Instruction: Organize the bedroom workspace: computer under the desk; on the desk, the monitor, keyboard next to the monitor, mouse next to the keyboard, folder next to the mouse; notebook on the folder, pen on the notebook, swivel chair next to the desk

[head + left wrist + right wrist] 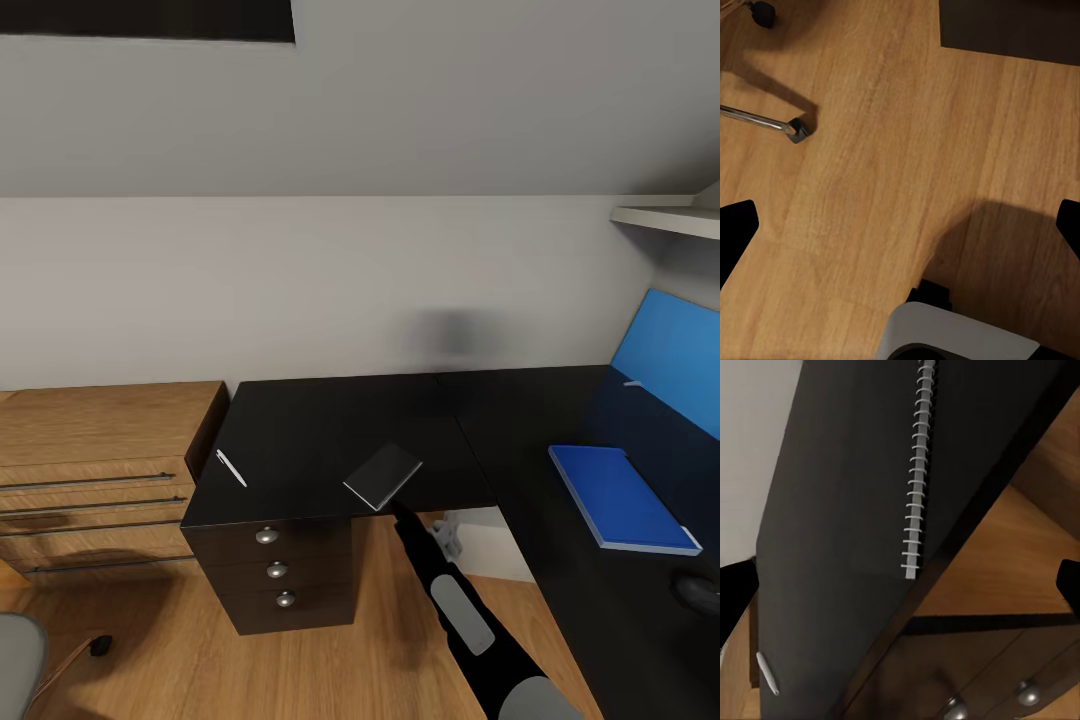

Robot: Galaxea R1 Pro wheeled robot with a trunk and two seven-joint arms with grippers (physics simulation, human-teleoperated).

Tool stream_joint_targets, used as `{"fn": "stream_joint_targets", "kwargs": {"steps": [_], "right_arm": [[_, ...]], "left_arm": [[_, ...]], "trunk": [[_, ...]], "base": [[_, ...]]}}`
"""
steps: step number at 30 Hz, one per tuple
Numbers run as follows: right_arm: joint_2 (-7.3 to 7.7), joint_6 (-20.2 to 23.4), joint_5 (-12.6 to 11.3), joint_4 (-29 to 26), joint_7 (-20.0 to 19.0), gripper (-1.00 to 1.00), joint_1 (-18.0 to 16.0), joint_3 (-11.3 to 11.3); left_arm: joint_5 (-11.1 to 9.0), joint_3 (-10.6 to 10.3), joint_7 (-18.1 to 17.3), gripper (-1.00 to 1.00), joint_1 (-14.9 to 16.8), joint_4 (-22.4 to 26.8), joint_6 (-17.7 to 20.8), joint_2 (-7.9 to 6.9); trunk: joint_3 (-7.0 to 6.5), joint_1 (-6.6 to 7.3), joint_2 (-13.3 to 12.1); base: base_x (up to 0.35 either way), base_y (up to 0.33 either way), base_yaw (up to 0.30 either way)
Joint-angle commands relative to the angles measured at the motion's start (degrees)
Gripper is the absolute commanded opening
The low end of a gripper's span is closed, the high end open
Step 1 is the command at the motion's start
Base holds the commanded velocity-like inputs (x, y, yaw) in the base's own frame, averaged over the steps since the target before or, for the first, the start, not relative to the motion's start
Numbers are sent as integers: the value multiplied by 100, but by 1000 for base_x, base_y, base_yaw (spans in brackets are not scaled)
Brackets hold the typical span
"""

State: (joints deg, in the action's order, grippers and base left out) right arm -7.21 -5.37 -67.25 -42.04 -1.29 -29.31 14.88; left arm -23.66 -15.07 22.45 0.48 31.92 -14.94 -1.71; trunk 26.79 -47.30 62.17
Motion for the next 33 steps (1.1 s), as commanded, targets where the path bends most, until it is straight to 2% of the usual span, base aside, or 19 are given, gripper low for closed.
{"fn": "stream_joint_targets", "kwargs": {"steps": [1, 2, 6, 7, 9, 10, 11, 13, 14, 16, 20, 22, 24, 27, 29, 30, 33], "right_arm": [[2, -101, -61, -4, -16, 100, -5, 33], [1, -183, -51, -13, -18, 100, -5, 65], [-9, -821, 249, -28, -6, 100, -5, 533], [-19, -1222, 482, -26, 13, 100, -5, 830], [-38, -1576, 823, -25, 62, 100, -5, 1159], [-48, -1627, 908, -25, 93, 100, -5, 1211], [-84, -1725, 1168, -25, 245, 100, -8, 1315], [-107, -1772, 1447, -26, 448, 100, -16, 1367], [-119, -1791, 1685, -22, 662, 100, -42, 1393], [-125, -1799, 1833, -18, 882, 100, -123, 1407], [-124, -1517, 1956, 13, 1530, 100, -775, 1411], [-100, -924, 1976, 17, 1963, 100, -1156, 1404], [-90, -440, 1992, 19, 2168, 100, -1302, 1399], [-87, -79, 2045, 24, 2290, 100, -1392, 1414], [-83, 24, 2197, 36, 2327, 100, -1423, 1431], [-84, 101, 2479, 54, 2363, 100, -1442, 1441], [-86, 190, 2649, 71, 2428, 100, -1450, 1465]], "left_arm": [[-50, -49, 41, 100, 4, 0, -26, -10], [-51, -49, 41, 100, 4, 0, -26, -11], [-51, -49, 41, 100, 4, -1, -26, -13], [-51, -49, 41, 100, 4, -1, -26, -14], [-51, -49, 41, 100, 4, -1, -26, -15], [-51, -49, 41, 100, 4, -1, -26, -19], [-51, -49, 41, 100, 4, -1, -26, -25], [-51, -49, 41, 100, 4, -1, -26, -28], [-51, -49, 41, 100, 4, -1, -26, -30], [-51, -49, 41, 100, 4, -1, -26, -30], [-51, -49, 41, 100, 4, -1, -29, -31], [-51, -49, 41, 100, 4, -1, -32, -31], [-54, -49, 41, 100, 4, -1, -34, -34], [-54, -48, 41, 100, 4, -1, -33, -34], [-56, -48, 39, 100, 4, -1, -32, -32], [-58, -47, 36, 100, 4, -1, -30, -32], [-63, -37, 39, 100, 4, -1, -28, -36]], "trunk": [[6, 0, 4], [6, 0, 4], [6, 0, 4], [6, 0, 4], [6, 0, 4], [6, 0, 4], [6, 0, 4], [6, 0, 4], [6, 0, 4], [6, 0, 4], [6, 0, 4], [6, 0, 4], [6, 0, 4], [6, 0, 4], [6, 0, 4], [6, 0, 4], [6, 0, 4]], "base": [[0, 0, 0], [0, 0, 0], [0, 0, 0], [0, 0, 0], [0, 0, 0], [0, 0, 0], [0, 0, 0], [0, 0, 0], [0, 0, 0], [0, 0, 0], [0, 0, 0], [17, 0, 0], [117, 0, 0], [229, 0, 0], [285, 0, 0], [281, 0, 0], [219, 0, 0]]}}
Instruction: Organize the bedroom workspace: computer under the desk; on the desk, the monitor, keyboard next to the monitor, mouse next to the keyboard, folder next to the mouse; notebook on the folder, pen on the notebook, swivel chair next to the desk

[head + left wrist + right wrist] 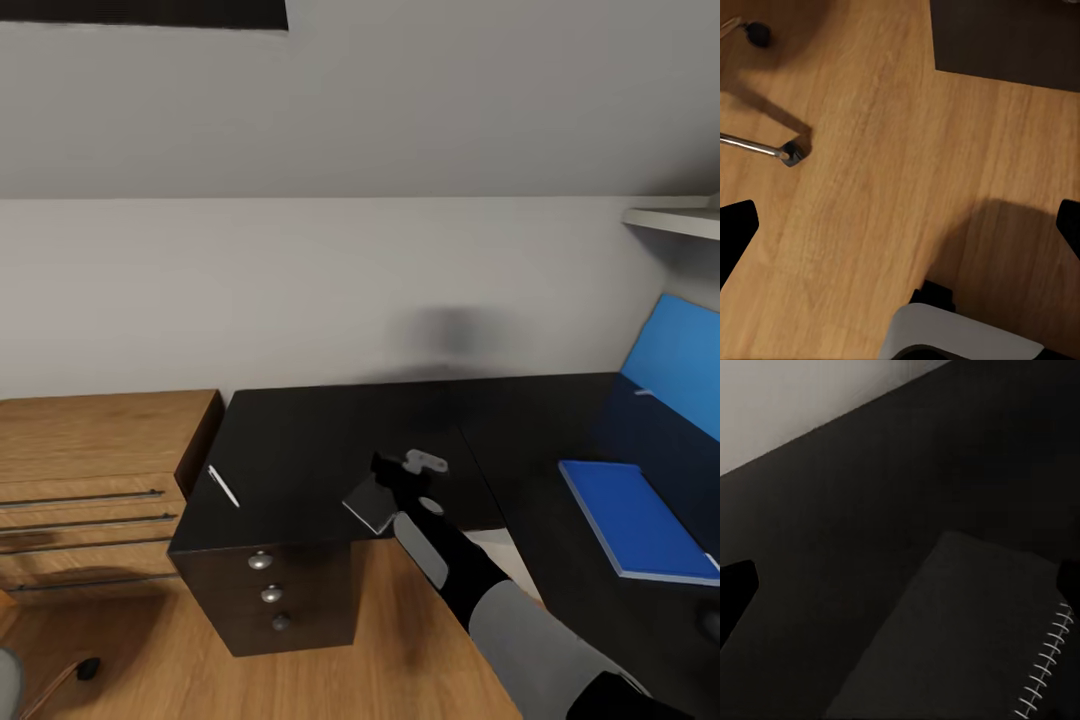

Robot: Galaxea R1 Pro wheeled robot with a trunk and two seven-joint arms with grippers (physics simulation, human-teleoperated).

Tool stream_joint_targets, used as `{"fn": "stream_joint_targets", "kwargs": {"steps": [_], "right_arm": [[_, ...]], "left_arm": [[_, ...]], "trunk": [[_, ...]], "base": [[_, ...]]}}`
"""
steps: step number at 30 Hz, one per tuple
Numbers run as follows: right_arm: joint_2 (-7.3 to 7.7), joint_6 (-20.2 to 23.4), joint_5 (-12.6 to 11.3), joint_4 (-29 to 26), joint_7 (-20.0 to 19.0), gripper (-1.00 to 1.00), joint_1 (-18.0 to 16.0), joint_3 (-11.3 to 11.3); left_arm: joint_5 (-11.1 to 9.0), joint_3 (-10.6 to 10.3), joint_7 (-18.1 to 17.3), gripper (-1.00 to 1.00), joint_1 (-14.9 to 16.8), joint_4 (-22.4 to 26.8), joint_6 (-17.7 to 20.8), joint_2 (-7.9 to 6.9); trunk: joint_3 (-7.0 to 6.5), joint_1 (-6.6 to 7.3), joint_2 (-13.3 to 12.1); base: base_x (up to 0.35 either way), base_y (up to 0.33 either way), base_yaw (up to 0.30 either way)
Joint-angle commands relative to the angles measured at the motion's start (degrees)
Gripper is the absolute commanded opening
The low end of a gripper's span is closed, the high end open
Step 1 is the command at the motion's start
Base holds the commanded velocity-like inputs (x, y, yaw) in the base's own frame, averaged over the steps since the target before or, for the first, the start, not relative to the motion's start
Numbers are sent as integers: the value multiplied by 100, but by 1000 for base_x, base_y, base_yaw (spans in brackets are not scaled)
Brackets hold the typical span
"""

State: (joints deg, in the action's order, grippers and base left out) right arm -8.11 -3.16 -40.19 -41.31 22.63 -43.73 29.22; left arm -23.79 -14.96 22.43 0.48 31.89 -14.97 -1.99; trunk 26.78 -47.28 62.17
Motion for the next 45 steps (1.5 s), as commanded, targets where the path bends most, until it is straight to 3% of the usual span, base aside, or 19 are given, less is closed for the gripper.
{"fn": "stream_joint_targets", "kwargs": {"steps": [1, 2, 6, 14, 18, 22, 29, 32, 38, 45], "right_arm": [[3, 75, 5, 7, 102, 100, -9, 76], [0, 364, 91, 19, 291, 100, -11, 214], [5, 803, 142, 29, 566, 100, -12, 376], [-12, 1029, 279, 35, 941, 100, -12, 779], [-35, 1497, 291, 34, 1118, 100, -12, 1103], [-40, 1630, 292, 35, 1185, 100, -12, 1358], [-34, 1639, 292, 62, 1185, 100, -12, 1436], [-97, 1590, 377, 574, 1116, 100, -17, 1444], [-186, 1177, 839, 1319, 561, 100, -32, 1438], [-177, 717, 912, 1697, 237, 100, -52, 1438]], "left_arm": [[-52, -25, 41, 100, 4, 2, -26, -9], [-54, 43, 42, 100, 4, 2, -29, -11], [-52, 94, 36, 100, 4, 2, -31, -6], [-47, 115, 40, 100, 4, 2, -31, -7], [-46, 116, 33, 100, 4, 2, -32, -10], [-46, 116, 17, 100, 4, 2, -32, -8], [-46, 116, 8, 100, 4, 2, -31, -12], [-46, 116, 8, 100, 4, 2, -32, -12], [-46, 116, 7, 100, 4, 2, -32, -12], [-46, 116, 12, 100, 4, 2, -32, -12]], "trunk": [[6, -2, 4], [6, -2, 4], [6, -2, 4], [6, -2, 4], [6, -2, 4], [6, -2, 4], [6, -2, 4], [6, -2, 4], [6, -2, 4], [6, -2, 4]], "base": [[116, 0, 0], [206, 0, 0], [260, 0, 0], [71, 0, 0], [27, 11, 0], [185, 99, 0], [249, 108, 0], [50, 14, 0], [8, 2, 0], [0, 0, 0]]}}
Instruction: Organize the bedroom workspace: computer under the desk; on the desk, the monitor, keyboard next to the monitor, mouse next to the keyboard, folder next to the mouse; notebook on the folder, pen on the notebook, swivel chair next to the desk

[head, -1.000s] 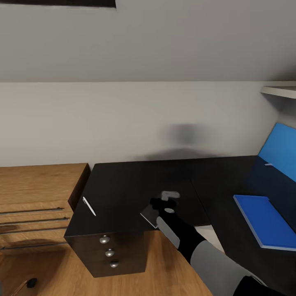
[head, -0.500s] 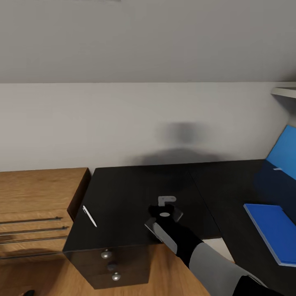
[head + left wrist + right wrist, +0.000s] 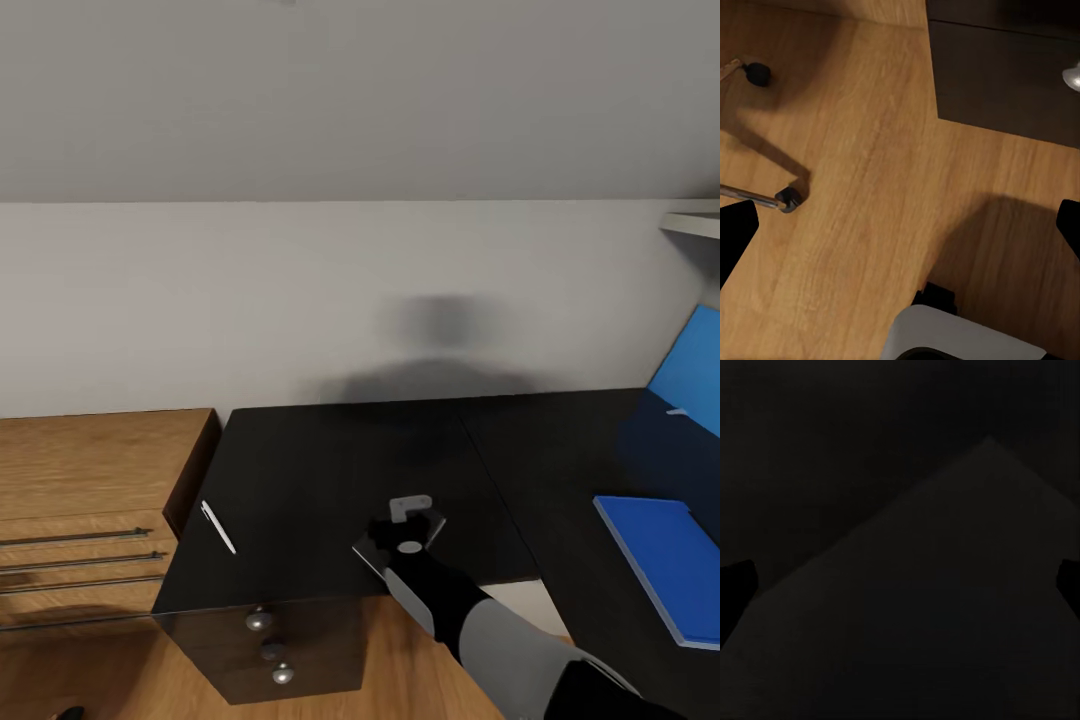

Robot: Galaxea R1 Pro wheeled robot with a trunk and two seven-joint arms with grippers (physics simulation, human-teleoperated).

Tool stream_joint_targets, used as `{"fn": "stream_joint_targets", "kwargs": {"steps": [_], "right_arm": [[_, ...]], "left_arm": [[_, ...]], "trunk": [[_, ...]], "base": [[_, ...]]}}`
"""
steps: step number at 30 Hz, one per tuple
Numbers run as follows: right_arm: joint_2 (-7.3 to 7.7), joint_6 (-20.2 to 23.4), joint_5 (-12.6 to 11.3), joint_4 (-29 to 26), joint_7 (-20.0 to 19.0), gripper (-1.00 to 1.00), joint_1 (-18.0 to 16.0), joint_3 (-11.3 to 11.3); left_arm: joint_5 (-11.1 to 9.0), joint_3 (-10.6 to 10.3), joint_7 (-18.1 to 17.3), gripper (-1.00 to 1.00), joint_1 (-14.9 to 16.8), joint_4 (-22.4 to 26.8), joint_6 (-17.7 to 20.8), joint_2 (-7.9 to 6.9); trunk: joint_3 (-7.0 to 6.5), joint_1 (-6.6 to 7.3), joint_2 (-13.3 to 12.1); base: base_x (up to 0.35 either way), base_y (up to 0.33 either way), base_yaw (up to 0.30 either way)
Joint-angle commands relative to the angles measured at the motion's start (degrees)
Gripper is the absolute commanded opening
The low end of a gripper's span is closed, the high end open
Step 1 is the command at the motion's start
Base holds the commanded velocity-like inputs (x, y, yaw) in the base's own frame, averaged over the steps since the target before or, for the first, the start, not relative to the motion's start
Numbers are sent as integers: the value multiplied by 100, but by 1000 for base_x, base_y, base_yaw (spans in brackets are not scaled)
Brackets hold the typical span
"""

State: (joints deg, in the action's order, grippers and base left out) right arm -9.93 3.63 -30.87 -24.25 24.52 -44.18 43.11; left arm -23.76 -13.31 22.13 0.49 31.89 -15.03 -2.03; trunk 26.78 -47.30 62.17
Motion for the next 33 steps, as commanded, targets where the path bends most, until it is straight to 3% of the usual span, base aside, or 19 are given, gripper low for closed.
{"fn": "stream_joint_targets", "kwargs": {"steps": [1, 12, 19, 24, 26, 33], "right_arm": [[6, 16, -18, 10, -12, 100, -9, 48], [0, -442, -66, 40, -92, 100, -12, 6], [-7, -464, -43, -258, 445, 100, -11, 73], [5, -140, -75, -320, 522, 100, -12, 23], [7, 110, -79, -329, 530, 100, -12, 8], [-4, 669, -146, -354, 545, 100, -11, -163]], "left_arm": [[-50, -49, 40, 100, 4, 2, -27, -8], [-41, -49, 40, 100, 4, 2, -221, -8], [-37, -43, 52, 100, 4, 11, -234, -8], [-41, -38, 43, 100, 4, 200, -399, -58], [-55, -39, 33, 100, 4, 445, -647, -165], [-99, -43, 21, 100, -42, 872, -760, -331]], "trunk": [[6, 0, 4], [6, 0, 4], [6, 0, 4], [6, 0, 4], [6, 0, 4], [6, 0, 4]], "base": [[0, 0, 0], [187, 59, 0], [31, 3, 0], [2, 0, 0], [0, 0, 0], [0, 0, 0]]}}
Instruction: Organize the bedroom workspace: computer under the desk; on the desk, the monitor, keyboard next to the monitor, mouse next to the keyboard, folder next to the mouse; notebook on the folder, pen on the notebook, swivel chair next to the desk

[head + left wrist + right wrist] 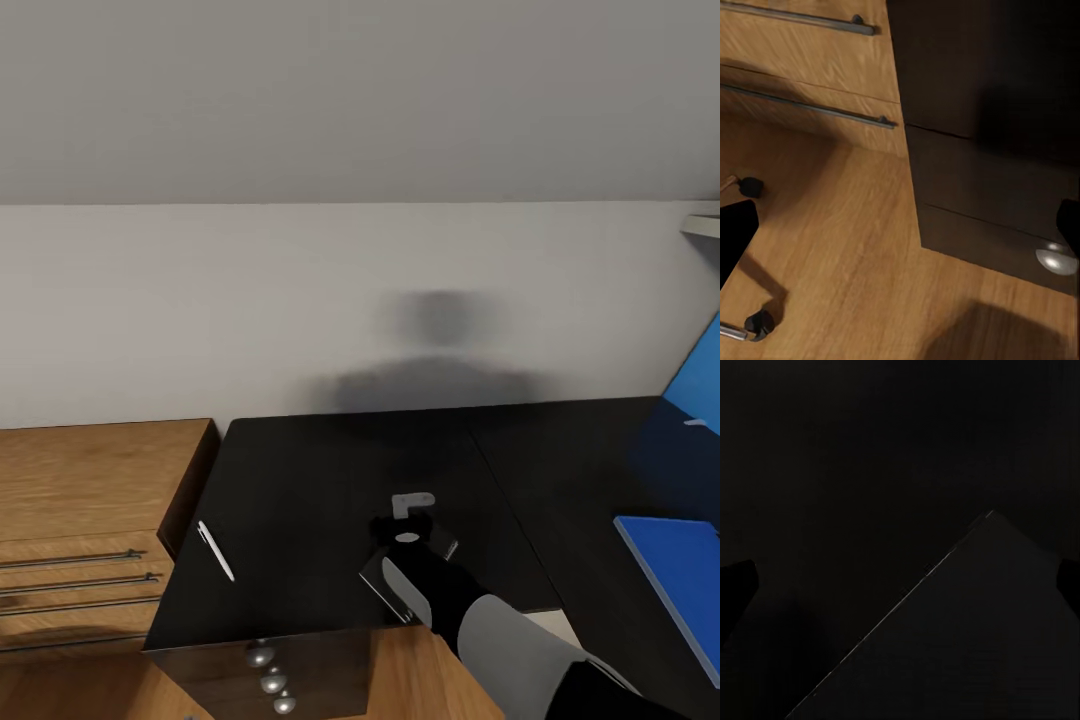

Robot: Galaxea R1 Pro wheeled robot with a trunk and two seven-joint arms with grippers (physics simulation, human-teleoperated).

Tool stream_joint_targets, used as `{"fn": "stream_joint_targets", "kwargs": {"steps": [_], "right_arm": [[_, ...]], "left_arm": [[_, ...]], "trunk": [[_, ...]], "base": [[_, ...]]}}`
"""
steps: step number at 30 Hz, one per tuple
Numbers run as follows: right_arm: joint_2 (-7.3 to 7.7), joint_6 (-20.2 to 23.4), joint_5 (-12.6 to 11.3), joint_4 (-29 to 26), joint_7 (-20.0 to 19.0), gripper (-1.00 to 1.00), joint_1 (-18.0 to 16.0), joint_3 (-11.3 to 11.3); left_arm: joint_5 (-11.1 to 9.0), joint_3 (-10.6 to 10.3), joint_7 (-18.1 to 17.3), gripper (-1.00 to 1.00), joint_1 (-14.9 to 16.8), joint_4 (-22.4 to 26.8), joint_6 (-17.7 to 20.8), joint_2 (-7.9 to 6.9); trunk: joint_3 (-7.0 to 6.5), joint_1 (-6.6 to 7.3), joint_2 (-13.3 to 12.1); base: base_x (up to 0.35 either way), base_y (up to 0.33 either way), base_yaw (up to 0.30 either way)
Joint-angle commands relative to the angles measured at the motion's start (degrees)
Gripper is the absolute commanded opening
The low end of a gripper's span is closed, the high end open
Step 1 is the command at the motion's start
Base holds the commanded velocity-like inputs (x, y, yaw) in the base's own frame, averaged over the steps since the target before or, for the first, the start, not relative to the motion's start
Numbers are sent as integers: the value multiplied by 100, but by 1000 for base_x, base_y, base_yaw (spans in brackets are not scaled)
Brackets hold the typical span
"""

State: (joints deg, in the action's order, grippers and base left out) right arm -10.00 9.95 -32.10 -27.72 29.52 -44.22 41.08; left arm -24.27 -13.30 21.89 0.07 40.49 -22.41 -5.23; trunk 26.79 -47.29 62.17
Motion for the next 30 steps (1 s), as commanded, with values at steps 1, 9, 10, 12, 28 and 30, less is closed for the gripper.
{"fn": "stream_joint_targets", "kwargs": {"steps": [1, 9, 10, 12, 28, 30], "right_arm": [[1, 164, -33, -32, 45, 100, -8, -12], [0, 386, -42, -89, 36, 100, -8, -126], [0, 388, -42, -88, 36, 100, -8, -126], [0, 391, -42, -86, 36, 100, -8, -126], [0, 413, -33, -83, 52, 100, -8, -127], [0, 416, -30, -81, 53, 100, -8, -127]], "left_arm": [[-54, -43, 45, 100, -78, 198, -25, -47], [-858, -54, 34, 100, -887, 1886, 615, -612], [-908, -57, 33, 100, -929, 1964, 636, -648], [-1059, -67, 33, 100, -1038, 2161, 694, -735], [-1185, -82, 35, 100, -1114, 2349, 738, -778], [-1185, -83, 35, 100, -1114, 2349, 738, -778]], "trunk": [[5, -1, 4], [5, -1, 4], [5, -1, 4], [5, -1, 4], [221, -264, 485], [257, -308, 566]], "base": [[0, 0, 0], [0, 0, 0], [0, 0, 0], [0, 0, 0], [0, 0, 0], [0, 0, 0]]}}
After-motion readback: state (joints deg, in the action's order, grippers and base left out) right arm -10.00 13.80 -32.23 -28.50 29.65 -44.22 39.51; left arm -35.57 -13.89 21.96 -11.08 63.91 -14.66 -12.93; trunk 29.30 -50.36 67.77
